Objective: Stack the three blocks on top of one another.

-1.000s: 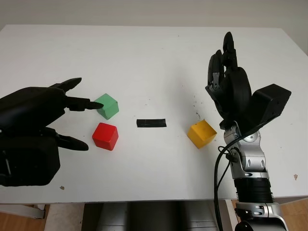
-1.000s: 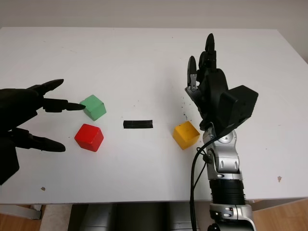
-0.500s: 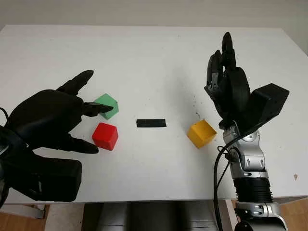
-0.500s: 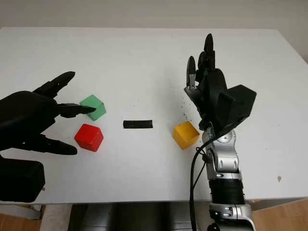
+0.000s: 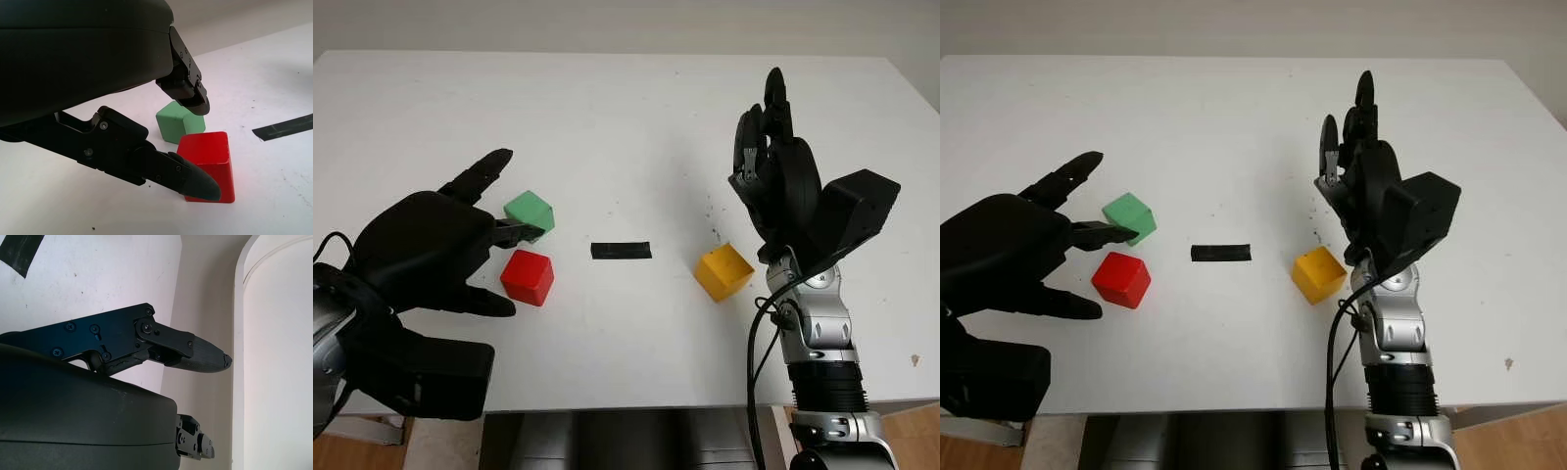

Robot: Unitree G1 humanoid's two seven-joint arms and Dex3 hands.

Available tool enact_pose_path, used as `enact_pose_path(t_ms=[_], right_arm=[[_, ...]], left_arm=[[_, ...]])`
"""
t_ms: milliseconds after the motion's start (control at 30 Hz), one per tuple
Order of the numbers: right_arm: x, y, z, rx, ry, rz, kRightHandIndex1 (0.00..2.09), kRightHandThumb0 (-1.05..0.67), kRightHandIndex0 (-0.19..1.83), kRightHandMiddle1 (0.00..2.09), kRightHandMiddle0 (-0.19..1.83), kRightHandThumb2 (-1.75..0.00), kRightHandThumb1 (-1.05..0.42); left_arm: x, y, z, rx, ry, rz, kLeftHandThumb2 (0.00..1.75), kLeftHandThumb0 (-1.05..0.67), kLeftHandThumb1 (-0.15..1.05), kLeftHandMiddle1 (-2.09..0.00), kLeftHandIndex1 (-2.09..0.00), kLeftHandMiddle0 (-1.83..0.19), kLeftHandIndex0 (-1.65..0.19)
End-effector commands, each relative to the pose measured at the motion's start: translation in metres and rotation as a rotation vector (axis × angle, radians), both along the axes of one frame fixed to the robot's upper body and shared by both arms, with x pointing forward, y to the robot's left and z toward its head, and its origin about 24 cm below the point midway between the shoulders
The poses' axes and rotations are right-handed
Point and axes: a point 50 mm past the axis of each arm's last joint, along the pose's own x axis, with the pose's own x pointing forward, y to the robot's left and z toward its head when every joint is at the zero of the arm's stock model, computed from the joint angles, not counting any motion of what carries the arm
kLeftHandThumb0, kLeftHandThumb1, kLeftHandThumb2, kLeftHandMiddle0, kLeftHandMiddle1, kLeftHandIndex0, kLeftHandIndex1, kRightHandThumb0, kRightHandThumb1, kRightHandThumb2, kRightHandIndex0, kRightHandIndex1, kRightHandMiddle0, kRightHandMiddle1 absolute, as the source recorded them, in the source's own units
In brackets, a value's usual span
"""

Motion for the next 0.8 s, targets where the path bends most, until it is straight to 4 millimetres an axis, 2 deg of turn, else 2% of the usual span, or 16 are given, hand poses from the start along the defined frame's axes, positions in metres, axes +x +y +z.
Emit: enact_pose_path(t_ms=[0,33,67,133,367,767], right_arm=[[-0.003,0.0,0.003,-0.005,-0.017,-0.003,0.0,-0.56,-0.19,0.0,-0.19,-0.68,-1.05],[-0.003,0.0,0.003,-0.005,-0.016,-0.004,0.0,-0.57,-0.19,0.0,-0.19,-0.67,-1.05],[-0.003,0.0,0.003,-0.005,-0.014,-0.002,0.0,-0.57,-0.19,0.0,-0.19,-0.67,-1.05],[-0.003,0.0,0.003,-0.003,-0.014,0.002,0.0,-0.56,-0.19,0.0,-0.19,-0.68,-1.05],[-0.003,0.001,0.003,0.001,-0.015,0.004,0.0,-0.55,-0.19,0.0,-0.19,-0.68,-1.05],[-0.004,0.0,0.003,0.006,-0.015,-0.003,0.0,-0.55,-0.19,0.0,-0.19,-0.69,-1.05]], left_arm=[[-0.001,-0.002,-0.005,-0.001,0.005,-0.009,0.05,-0.75,0.94,0.0,-0.21,0.19,-0.54],[-0.001,-0.002,-0.006,0.001,0.005,-0.009,0.05,-0.75,0.94,0.0,-0.47,0.19,-0.41],[-0.001,-0.002,-0.006,0.005,0.005,-0.008,0.05,-0.75,0.94,0.0,-0.64,0.19,-0.32],[0.0,-0.002,-0.009,0.011,0.009,-0.007,0.05,-0.75,0.94,0.0,-0.8,0.19,-0.23],[0.003,-0.004,-0.017,0.032,0.013,-0.008,0.05,-0.76,0.95,0.0,-0.96,0.19,-0.14],[0.009,-0.005,-0.03,0.062,-0.001,-0.029,0.06,-0.75,0.96,-0.04,-1.04,0.18,-0.13]])
